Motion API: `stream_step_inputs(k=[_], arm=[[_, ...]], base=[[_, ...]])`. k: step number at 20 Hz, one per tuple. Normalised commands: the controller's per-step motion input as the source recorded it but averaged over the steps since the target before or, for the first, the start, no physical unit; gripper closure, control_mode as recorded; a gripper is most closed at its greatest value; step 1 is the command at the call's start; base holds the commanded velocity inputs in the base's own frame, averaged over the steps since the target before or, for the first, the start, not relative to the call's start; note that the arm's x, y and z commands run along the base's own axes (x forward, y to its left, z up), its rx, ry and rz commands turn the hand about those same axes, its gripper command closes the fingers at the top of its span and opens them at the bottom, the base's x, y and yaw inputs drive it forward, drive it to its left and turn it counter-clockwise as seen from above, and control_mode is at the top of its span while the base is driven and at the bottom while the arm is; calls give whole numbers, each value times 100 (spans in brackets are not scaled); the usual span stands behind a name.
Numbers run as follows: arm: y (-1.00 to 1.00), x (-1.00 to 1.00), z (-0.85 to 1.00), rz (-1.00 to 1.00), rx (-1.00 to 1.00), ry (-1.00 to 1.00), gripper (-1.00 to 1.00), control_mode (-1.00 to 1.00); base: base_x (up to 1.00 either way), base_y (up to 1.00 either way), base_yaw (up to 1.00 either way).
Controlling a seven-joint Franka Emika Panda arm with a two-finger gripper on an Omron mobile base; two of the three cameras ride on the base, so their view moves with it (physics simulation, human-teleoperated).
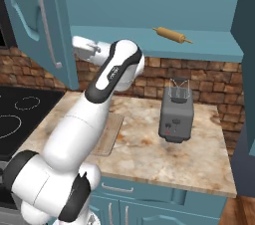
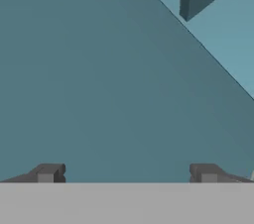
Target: Open the cabinet, retrieve the rolling pin, and place it next to the meat on the cutting board to prepare for tenderizing.
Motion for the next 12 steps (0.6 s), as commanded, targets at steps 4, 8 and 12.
stream_step_inputs(k=[4, 8, 12], arm=[[83, -100, 0, 14, -11, -25, -100, -100], [97, -82, 0, 12, -12, -17, -100, -100], [100, -43, 0, 9, -9, -5, -100, -100]], base=[[0, 0, 0], [0, 0, 0], [0, 0, 0]])
